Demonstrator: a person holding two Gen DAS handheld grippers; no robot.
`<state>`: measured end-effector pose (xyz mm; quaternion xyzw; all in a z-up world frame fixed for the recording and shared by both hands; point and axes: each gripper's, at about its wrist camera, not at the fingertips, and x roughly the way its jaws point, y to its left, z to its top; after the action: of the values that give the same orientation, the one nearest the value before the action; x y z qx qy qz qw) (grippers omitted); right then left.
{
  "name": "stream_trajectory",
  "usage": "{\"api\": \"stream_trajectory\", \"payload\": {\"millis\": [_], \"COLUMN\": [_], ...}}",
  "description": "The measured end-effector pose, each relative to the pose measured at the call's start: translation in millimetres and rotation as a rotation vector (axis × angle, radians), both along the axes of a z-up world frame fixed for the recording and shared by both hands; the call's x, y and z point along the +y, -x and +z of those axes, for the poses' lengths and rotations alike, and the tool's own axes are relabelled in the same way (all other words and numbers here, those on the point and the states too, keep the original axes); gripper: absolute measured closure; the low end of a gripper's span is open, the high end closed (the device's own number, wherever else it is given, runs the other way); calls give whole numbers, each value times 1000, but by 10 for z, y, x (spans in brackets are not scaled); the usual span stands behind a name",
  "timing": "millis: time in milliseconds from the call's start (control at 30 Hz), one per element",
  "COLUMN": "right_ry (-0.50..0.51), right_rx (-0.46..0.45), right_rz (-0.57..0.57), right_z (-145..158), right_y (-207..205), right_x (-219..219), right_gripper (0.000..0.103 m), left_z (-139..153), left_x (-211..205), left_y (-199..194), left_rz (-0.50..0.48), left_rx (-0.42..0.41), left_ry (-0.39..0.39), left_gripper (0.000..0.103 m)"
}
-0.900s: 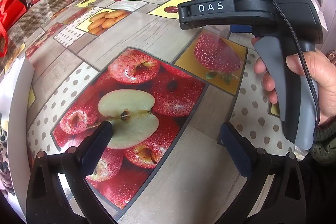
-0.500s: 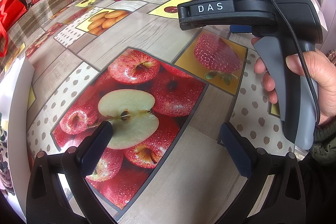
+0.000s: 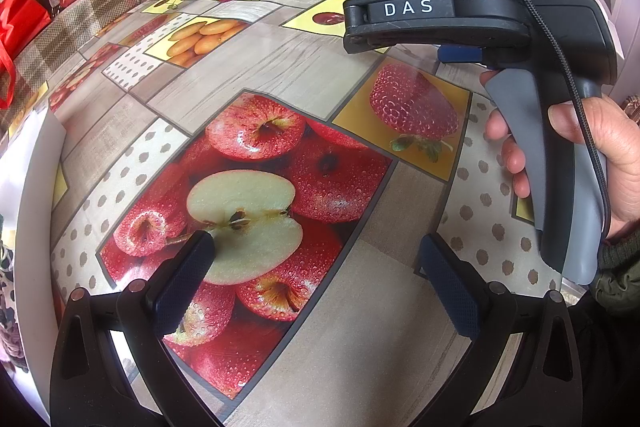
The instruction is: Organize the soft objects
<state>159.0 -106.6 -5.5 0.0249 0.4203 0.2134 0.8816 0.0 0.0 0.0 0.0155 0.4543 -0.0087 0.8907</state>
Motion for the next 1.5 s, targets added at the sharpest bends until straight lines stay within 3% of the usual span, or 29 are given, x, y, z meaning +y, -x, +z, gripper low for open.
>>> {"api": "stream_trajectory", "payload": {"millis": [633, 667, 800, 967, 1100, 1500], "right_ry": [43, 37, 36, 32, 44, 36], "right_rx": [-18, -60, 15, 9, 67, 52], "right_rz": [11, 9, 12, 12, 13, 13], "right_z": [-20, -12, -29, -25, -41, -48], "right_y": [1, 10, -12, -6, -19, -20], "right_x": [89, 91, 86, 86, 96, 87], "right_gripper": [0, 0, 0, 0, 0, 0], "left_z": [0, 0, 0, 0, 0, 0], "left_x": [0, 0, 0, 0, 0, 0], "left_y": [0, 0, 0, 0, 0, 0], "left_rz": [0, 0, 0, 0, 0, 0], "left_rx": [0, 0, 0, 0, 0, 0], "left_ry": [0, 0, 0, 0, 0, 0], "left_gripper": [1, 1, 1, 1, 1, 1]}}
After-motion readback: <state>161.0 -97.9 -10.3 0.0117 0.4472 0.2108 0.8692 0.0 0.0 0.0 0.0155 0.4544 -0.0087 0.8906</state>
